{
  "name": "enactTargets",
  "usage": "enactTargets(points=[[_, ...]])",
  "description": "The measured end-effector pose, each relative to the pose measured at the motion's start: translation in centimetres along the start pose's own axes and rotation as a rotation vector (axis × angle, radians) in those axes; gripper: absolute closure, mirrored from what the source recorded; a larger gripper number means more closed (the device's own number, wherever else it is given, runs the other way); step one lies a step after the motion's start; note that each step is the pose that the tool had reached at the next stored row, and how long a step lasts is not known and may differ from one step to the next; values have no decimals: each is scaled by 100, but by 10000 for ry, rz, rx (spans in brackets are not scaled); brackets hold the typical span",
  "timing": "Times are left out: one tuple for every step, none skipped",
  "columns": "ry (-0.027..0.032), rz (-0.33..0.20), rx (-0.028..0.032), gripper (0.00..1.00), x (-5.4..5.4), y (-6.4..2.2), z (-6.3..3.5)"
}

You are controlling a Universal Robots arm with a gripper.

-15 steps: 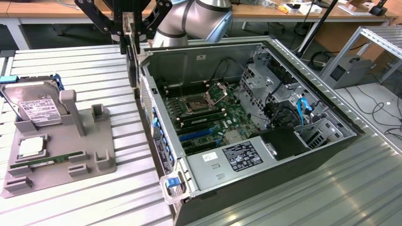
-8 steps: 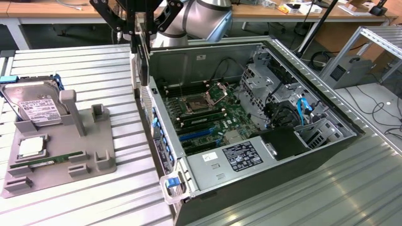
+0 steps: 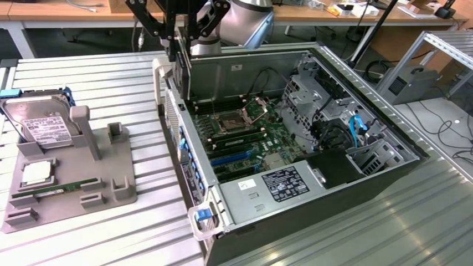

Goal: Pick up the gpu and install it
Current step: 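Pick up the gpu and move the gpu toward the slot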

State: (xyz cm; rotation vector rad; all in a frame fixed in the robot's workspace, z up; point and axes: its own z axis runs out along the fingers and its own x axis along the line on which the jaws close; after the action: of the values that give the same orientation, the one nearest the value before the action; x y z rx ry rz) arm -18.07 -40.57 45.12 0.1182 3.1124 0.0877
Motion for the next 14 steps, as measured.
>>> enactTargets(points=[[1, 0, 2, 73, -28, 2, 0], [0, 0, 2, 73, -54, 4, 1], [1, 0, 2, 73, -99, 7, 2], [1, 1, 2, 73, -119, 9, 3], [1, 1, 2, 73, -160, 12, 4], [1, 0, 2, 73, -199, 15, 5], [1, 0, 2, 73, -239, 18, 6], [1, 0, 2, 73, -262, 20, 7], [1, 0, 2, 73, -288, 21, 8], [1, 0, 2, 73, -319, 24, 9], [1, 0, 2, 73, -366, 28, 11], [0, 0, 2, 73, -398, 30, 12], [1, 0, 2, 73, -439, 33, 13], [1, 0, 3, 73, -467, 35, 13]])
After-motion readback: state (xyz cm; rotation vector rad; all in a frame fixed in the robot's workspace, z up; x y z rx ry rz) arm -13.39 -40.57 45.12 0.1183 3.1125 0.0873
